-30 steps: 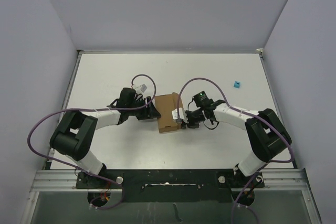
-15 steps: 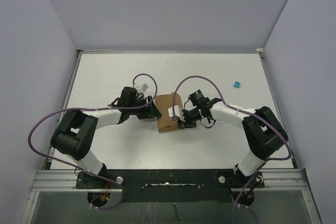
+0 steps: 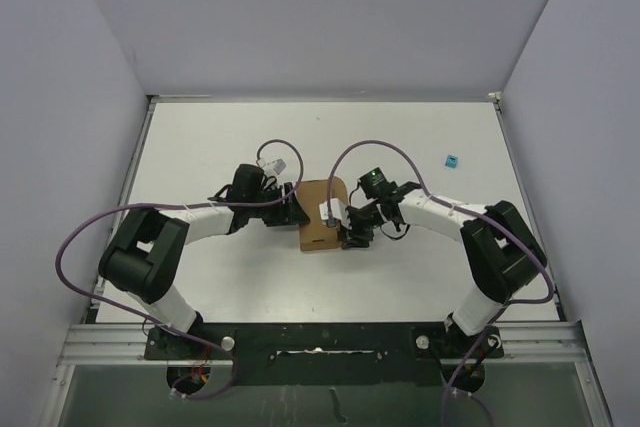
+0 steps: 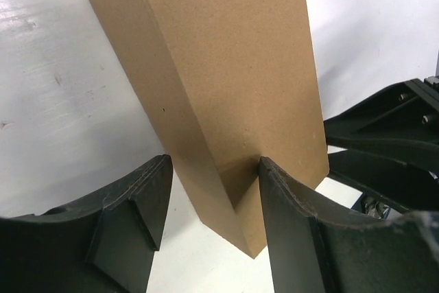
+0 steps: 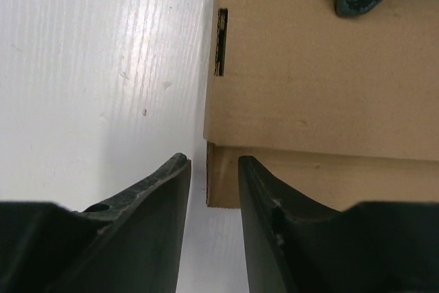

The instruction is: Fold the paper box

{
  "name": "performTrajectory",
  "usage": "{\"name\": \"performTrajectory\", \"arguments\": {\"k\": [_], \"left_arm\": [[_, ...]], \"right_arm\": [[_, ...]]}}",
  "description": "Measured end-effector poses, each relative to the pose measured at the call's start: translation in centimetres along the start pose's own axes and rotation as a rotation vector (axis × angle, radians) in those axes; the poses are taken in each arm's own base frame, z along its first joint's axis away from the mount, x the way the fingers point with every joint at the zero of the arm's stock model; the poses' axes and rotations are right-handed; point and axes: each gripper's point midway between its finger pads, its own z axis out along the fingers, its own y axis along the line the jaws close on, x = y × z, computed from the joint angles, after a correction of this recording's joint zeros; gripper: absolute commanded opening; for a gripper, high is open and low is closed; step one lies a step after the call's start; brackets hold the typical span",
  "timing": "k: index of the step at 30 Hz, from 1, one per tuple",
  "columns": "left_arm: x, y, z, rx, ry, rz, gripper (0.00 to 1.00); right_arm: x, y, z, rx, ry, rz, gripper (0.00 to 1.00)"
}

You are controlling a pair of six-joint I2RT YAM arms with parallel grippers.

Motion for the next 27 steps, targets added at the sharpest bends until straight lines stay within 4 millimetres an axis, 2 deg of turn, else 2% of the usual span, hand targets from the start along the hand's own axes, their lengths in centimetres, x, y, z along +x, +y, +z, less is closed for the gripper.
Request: {"name": "performTrajectory", "arguments": {"k": [3, 8, 12, 18, 23, 27], "left_arm": [[0.0, 0.0, 0.0, 0.000, 0.002, 0.002, 0.51], [0.0, 0.1, -0.1, 0.001, 0.003, 0.004, 0.51], [-0.2, 0.0, -0.1, 0.000, 0.007, 0.004, 0.51], [-0.1, 0.0, -0.2, -0.003, 0.012, 0.011, 0.50], [-0.1, 0.0, -0.2, -0.003, 0.013, 0.011, 0.50], [-0.1, 0.0, -0.2, -0.001, 0.014, 0.012, 0.50]], "right_arm": [[0.6, -0.1, -0.5, -0.004, 0.003, 0.005, 0.41], [1.4, -0.5, -1.5, 0.011, 0.004, 0.003, 0.40], [1.3, -0.8, -1.8, 0.020, 0.002, -0.012, 0.35], [1.0, -0.4, -1.4, 0.006, 0.002, -0.029, 0.23], [1.0, 0.1, -1.3, -0.010, 0.007, -0.032, 0.17], [1.1, 0.3, -1.3, -0.019, 0.011, -0.033, 0.08]]}}
